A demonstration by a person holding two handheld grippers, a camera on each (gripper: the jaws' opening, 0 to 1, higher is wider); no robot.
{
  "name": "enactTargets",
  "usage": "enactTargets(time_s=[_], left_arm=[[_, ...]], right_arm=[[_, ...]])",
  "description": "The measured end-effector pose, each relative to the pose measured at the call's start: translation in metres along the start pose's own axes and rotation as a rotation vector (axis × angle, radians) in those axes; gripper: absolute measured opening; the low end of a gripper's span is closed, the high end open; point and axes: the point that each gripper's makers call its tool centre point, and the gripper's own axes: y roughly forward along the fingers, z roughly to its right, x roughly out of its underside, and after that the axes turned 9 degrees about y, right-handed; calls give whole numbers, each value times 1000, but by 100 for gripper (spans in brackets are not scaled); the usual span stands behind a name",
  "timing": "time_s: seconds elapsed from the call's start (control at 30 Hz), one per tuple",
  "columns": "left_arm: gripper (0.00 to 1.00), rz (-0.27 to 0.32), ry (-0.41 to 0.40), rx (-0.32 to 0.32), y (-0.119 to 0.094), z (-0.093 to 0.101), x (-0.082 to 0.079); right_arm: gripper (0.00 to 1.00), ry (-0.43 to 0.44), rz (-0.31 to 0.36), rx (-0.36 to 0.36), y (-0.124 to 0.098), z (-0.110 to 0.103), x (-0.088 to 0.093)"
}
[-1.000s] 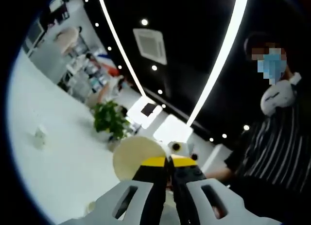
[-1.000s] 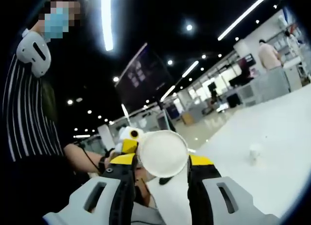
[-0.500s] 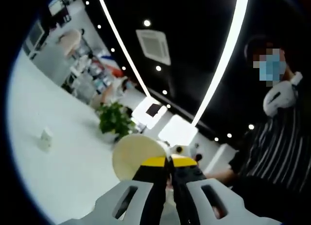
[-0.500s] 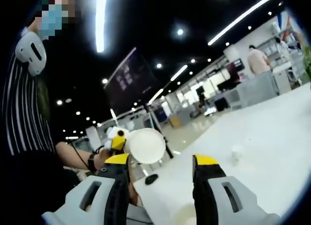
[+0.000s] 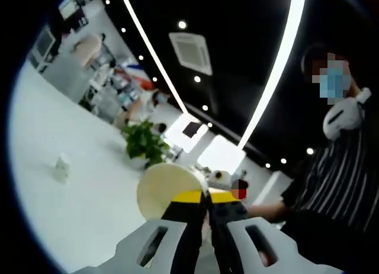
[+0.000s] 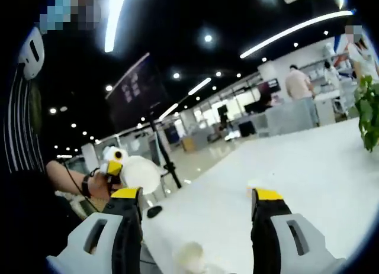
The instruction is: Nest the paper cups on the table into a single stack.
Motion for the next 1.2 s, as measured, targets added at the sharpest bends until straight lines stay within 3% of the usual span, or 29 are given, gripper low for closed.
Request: enactTargets(time_s=[0.1,0.27,0.53,0.63,0.7,0.9,1.0,1.2], left_arm=[[0,-39,23,5,1,4,3],[0,-130,70,9,3,4,16],[0,-188,114,-6,2,-2,24],[0,-216,128,-12,3,-3,27],[0,-285,154,-20,1,-5,37],[0,-390,227,-25,2,-8,52],[0,-481,273,-55,-1,-19,62],[0,-571,348,-56,0,-23,70]], right_arm=[[83,25,20,16,-3,8,-2],[85,13,3,44,-7,20,5],[100,-14,-7,83,-7,31,7],[100,2,1,79,-6,31,4],[100,-12,1,87,-6,33,3],[100,-71,-44,124,-7,44,9],[100,-103,-92,176,-10,56,16],[100,-126,-117,223,-9,66,19]])
